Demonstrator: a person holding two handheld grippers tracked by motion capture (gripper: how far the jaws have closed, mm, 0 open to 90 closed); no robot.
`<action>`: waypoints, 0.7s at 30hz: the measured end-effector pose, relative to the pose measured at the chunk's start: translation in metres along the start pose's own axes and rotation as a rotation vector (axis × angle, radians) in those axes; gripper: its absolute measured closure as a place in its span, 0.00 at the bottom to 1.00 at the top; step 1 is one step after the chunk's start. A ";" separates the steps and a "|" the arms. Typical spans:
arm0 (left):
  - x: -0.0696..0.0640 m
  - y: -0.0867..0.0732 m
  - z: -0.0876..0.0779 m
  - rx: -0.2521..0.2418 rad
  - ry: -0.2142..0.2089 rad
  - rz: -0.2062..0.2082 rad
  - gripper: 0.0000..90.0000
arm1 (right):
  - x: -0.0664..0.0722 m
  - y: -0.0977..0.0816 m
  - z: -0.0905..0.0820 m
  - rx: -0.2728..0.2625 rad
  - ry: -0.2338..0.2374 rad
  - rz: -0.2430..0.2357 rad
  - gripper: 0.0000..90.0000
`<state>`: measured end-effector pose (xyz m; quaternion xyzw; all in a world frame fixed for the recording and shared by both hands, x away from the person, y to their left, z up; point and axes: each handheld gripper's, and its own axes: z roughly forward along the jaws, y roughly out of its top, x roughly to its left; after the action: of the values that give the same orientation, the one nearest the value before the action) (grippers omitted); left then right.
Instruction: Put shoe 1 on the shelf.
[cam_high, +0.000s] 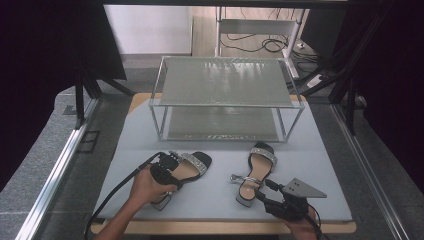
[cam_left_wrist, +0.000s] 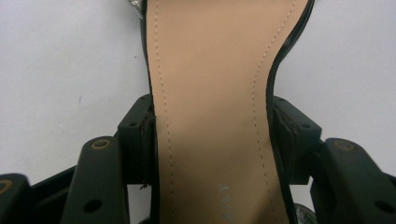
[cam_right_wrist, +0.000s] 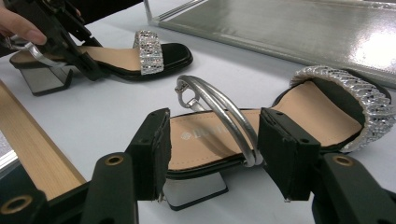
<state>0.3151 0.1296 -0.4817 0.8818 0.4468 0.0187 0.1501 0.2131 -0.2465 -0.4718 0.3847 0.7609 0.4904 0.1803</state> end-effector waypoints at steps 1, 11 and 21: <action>0.002 0.001 -0.002 -0.003 -0.012 -0.003 0.47 | -0.001 0.000 0.000 -0.001 -0.002 0.006 0.50; 0.012 0.005 -0.025 -0.041 -0.085 0.007 0.47 | -0.002 0.000 -0.001 -0.002 -0.008 0.012 0.50; 0.012 0.017 -0.064 -0.092 -0.122 0.052 0.47 | -0.004 0.000 -0.002 -0.003 -0.007 0.014 0.50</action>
<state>0.3253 0.1457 -0.4172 0.8848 0.4123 -0.0106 0.2168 0.2143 -0.2503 -0.4712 0.3917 0.7568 0.4914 0.1800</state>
